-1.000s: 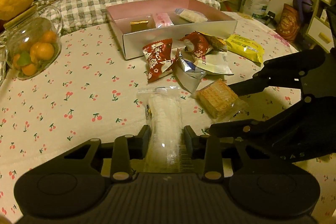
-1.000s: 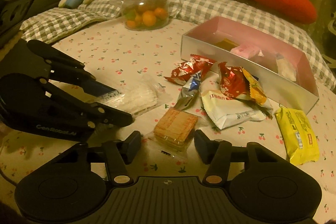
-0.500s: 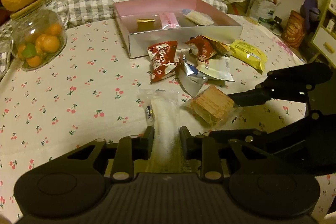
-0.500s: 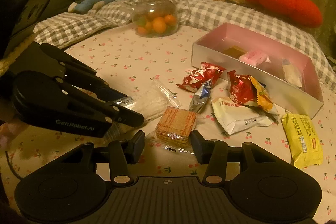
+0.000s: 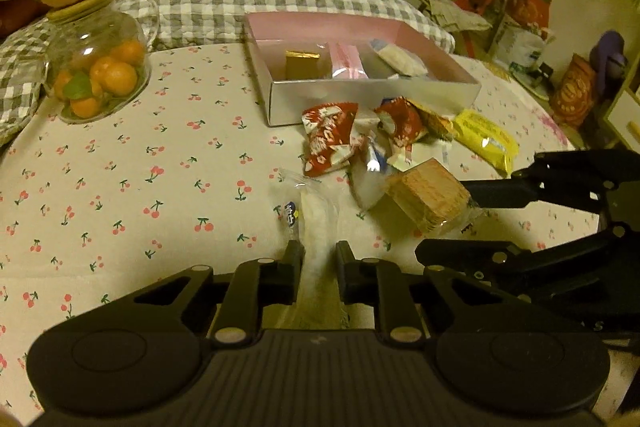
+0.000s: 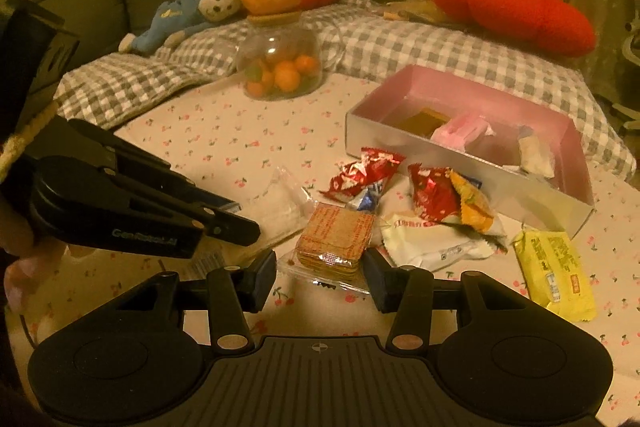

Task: Organize snacks
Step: 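Carry the white bag with the left tool while the right tool carries the biscuit packet to the box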

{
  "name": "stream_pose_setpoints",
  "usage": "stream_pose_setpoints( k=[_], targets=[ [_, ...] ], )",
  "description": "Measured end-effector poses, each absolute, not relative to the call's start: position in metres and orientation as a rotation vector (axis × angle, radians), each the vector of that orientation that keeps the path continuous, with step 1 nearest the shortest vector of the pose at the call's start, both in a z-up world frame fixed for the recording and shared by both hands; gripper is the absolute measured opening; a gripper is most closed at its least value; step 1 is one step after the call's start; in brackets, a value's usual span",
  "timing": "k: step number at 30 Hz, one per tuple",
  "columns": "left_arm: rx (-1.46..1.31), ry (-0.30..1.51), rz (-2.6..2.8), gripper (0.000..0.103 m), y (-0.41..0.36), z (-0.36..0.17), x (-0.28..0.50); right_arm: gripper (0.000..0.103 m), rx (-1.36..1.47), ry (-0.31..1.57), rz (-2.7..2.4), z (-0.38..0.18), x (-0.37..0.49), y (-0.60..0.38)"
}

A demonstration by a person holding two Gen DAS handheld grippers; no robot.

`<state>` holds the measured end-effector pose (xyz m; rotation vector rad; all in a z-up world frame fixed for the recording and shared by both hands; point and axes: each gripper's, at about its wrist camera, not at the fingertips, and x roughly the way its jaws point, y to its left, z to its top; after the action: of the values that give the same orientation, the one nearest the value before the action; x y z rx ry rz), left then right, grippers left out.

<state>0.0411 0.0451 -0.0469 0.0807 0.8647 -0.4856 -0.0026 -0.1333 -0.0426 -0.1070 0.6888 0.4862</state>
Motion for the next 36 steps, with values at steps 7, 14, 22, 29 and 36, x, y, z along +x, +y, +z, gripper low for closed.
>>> stream_pose_setpoints(
  k=[7, 14, 22, 29, 36],
  targets=[
    [0.059, 0.827, -0.478, 0.014, 0.044, -0.037, 0.040, 0.047, -0.091, 0.666, 0.485, -0.034, -0.002, -0.136],
    [0.060, 0.814, -0.461, 0.014, 0.038, -0.028, 0.044, 0.047, -0.088, 0.655, 0.461, -0.030, 0.003, -0.140],
    [0.047, 0.796, -0.454, 0.014, 0.028, -0.020, 0.048, 0.047, -0.059, 0.636, 0.420, -0.023, 0.009, -0.152],
    [0.042, 0.778, -0.451, 0.014, 0.019, -0.011, 0.055, 0.047, -0.039, 0.630, 0.390, -0.019, 0.017, -0.161],
    [0.070, 0.754, -0.448, 0.014, 0.013, -0.001, 0.065, 0.047, -0.027, 0.627, 0.351, -0.014, 0.031, -0.175]
  ],
)
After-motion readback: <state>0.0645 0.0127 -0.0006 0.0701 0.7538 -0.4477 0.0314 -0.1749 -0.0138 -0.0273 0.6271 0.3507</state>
